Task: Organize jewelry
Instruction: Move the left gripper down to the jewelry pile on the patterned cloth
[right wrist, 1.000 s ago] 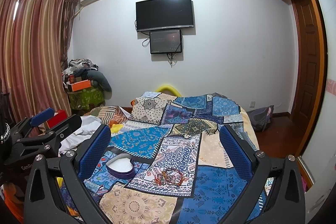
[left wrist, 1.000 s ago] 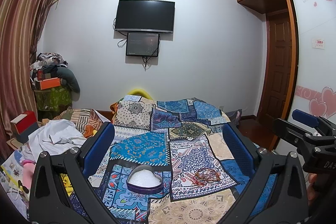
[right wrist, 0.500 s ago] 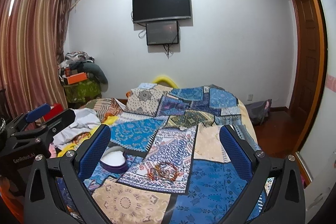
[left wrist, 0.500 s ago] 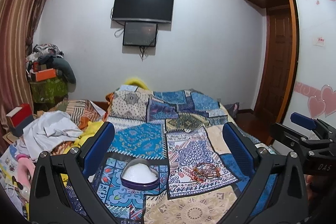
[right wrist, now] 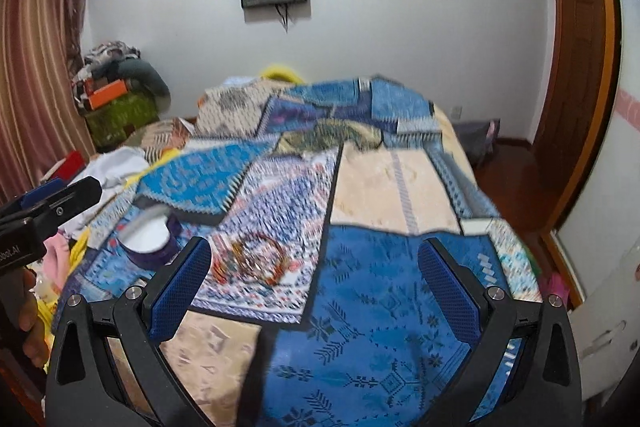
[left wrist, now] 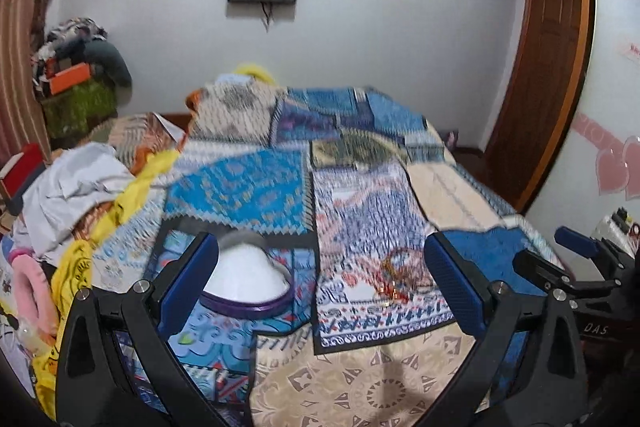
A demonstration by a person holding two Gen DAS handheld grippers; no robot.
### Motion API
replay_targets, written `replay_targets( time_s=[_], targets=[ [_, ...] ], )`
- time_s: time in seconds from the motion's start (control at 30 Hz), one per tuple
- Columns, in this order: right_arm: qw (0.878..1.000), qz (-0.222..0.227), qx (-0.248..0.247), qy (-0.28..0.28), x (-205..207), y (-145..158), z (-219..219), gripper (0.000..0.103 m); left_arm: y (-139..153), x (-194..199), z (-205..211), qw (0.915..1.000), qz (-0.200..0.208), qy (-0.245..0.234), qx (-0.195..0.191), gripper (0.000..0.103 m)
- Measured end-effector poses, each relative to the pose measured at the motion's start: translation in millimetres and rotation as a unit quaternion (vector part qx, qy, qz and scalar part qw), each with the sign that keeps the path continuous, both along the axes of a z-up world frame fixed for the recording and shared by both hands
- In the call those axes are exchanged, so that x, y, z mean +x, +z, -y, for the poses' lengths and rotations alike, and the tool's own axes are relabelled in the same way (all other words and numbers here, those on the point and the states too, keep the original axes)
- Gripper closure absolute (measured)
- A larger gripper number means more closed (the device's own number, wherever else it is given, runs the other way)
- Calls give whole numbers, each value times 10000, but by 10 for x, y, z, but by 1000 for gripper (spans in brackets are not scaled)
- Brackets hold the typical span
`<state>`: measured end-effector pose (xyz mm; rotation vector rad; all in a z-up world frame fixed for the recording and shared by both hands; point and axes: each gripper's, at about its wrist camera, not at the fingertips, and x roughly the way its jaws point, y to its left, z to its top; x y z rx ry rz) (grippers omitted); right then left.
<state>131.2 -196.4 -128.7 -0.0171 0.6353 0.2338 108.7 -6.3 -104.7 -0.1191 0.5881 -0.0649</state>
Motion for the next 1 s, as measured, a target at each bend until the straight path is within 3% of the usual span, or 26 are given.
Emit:
replay_targets(
  time_s=[0.17, 0.43, 0.73, 1.0],
  targets=[
    [9995, -307, 90, 66, 141, -188, 55, 4, -283, 185, 155, 9980, -534, -326, 48, 15],
    [9953, -687, 298, 613, 264, -322, -34, 40, -564, 341, 298, 9914, -1037, -799, -82, 47],
    [9899, -838, 230, 1124, 365, -457, -364, 76, -714, 332, 311, 9849, -1322, -1114, -113, 58],
    [9873, -943, 58, 1278, 453, -520, -514, 80, -745, 324, 234, 9823, -1369, -1242, -292, 64]
  ],
)
